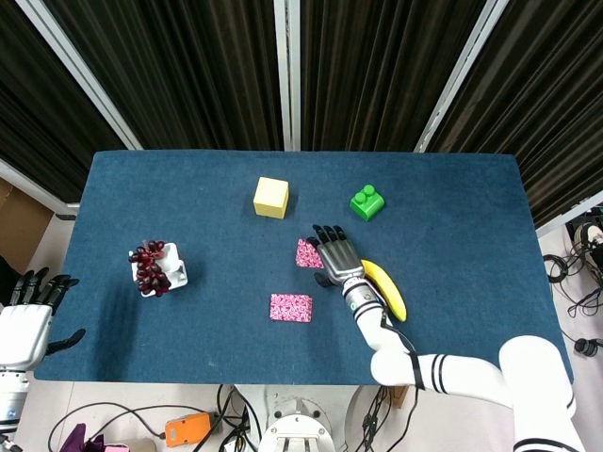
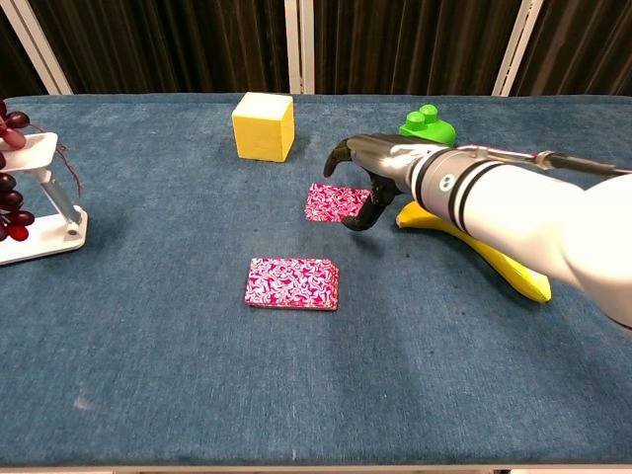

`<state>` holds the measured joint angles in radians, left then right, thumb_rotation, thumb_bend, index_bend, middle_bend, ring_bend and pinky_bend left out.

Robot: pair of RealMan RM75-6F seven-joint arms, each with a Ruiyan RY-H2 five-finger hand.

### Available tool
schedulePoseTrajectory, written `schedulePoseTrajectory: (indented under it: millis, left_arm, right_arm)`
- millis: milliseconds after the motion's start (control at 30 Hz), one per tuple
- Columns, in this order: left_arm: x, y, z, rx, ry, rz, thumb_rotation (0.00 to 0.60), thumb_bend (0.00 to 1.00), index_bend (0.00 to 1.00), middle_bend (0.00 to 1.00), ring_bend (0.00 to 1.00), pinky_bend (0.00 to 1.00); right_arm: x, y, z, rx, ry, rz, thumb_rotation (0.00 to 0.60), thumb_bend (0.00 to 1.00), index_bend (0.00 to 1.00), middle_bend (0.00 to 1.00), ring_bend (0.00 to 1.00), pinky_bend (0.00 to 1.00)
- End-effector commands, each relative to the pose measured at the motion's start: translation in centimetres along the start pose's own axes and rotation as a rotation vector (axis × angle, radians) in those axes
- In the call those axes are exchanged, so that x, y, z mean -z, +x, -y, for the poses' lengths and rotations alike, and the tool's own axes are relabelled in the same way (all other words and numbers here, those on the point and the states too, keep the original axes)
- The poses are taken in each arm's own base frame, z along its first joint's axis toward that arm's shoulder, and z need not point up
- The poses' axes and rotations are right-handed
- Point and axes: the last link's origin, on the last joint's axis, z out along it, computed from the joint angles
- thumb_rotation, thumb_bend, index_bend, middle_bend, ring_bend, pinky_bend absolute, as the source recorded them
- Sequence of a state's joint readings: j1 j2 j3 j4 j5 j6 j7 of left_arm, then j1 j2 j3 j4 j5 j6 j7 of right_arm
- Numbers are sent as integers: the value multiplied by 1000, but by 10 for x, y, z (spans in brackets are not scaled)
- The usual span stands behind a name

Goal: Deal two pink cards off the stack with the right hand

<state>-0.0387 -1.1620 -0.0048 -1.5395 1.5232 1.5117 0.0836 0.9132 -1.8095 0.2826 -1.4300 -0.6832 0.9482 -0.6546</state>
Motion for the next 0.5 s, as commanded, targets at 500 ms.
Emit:
schedulePoseTrajectory:
  millis: [500]
  left_arm:
    - [6, -1, 3, 7, 5, -4, 600, 71, 212, 179, 31, 0]
  right_arm:
    - [62, -30, 34, 1, 105, 103, 600, 512, 272, 80, 0, 0]
